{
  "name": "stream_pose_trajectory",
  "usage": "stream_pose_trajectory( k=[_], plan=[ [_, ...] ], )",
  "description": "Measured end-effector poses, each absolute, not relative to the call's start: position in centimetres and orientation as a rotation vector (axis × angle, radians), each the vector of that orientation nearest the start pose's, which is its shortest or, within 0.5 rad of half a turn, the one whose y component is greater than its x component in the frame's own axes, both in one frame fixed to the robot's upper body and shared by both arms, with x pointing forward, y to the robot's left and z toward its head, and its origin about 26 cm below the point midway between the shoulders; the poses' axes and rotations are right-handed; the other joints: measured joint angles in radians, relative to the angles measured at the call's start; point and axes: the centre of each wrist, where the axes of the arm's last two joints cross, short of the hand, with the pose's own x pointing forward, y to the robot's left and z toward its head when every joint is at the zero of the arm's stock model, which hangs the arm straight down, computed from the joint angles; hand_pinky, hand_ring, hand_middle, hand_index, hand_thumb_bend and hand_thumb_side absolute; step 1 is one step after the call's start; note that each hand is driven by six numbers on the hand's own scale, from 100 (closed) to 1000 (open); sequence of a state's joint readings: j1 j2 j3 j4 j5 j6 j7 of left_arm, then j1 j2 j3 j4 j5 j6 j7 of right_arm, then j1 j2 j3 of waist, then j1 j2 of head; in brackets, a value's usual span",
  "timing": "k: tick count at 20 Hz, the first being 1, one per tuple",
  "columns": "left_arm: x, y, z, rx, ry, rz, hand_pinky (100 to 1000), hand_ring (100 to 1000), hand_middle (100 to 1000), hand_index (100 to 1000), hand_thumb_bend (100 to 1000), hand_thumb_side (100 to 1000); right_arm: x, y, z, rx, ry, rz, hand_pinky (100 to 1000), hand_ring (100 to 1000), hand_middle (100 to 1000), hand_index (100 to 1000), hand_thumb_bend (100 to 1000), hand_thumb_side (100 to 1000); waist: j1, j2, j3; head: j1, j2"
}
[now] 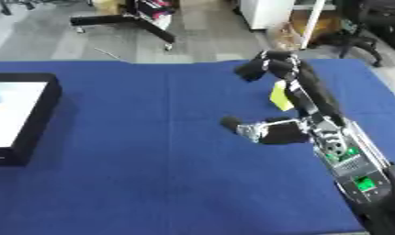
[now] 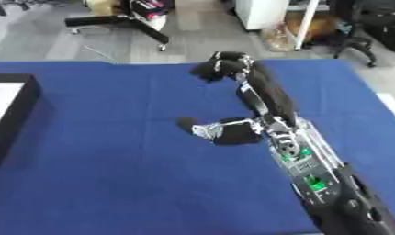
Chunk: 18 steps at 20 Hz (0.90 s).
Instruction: Pick up the objects with one hand, pass them to the other hand, and then place them into the box on the other side of the table.
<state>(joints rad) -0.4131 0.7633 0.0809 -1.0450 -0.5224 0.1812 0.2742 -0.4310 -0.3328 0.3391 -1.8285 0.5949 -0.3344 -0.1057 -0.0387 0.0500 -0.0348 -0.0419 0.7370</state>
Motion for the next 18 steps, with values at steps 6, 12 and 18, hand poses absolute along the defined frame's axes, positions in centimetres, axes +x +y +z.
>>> stream_pose_trajectory(
  k=[6,12,18],
  plan=[
    [35.8,46.9,12.4,1.259,-1.36,-0.442,573,579,493,670,821,511,32.4,-17.7,16.8,0.572,3.196,-1.338,524,544,531,706,507,339,0.0,0.0,-0.001,0.001,0.0],
    [35.7,41.7,15.0,0.956,-1.694,-0.491,630,698,670,769,696,526,33.3,-18.9,16.4,0.704,3.251,-1.315,536,572,570,780,623,331,-0.001,0.0,-0.002,-0.007,0.001],
    [34.6,35.2,17.0,0.621,-1.962,-0.525,633,712,692,772,678,544,36.1,-21.7,15.4,0.971,3.387,-1.369,561,614,669,853,659,298,-0.001,0.0,-0.003,-0.002,0.001]
  ],
)
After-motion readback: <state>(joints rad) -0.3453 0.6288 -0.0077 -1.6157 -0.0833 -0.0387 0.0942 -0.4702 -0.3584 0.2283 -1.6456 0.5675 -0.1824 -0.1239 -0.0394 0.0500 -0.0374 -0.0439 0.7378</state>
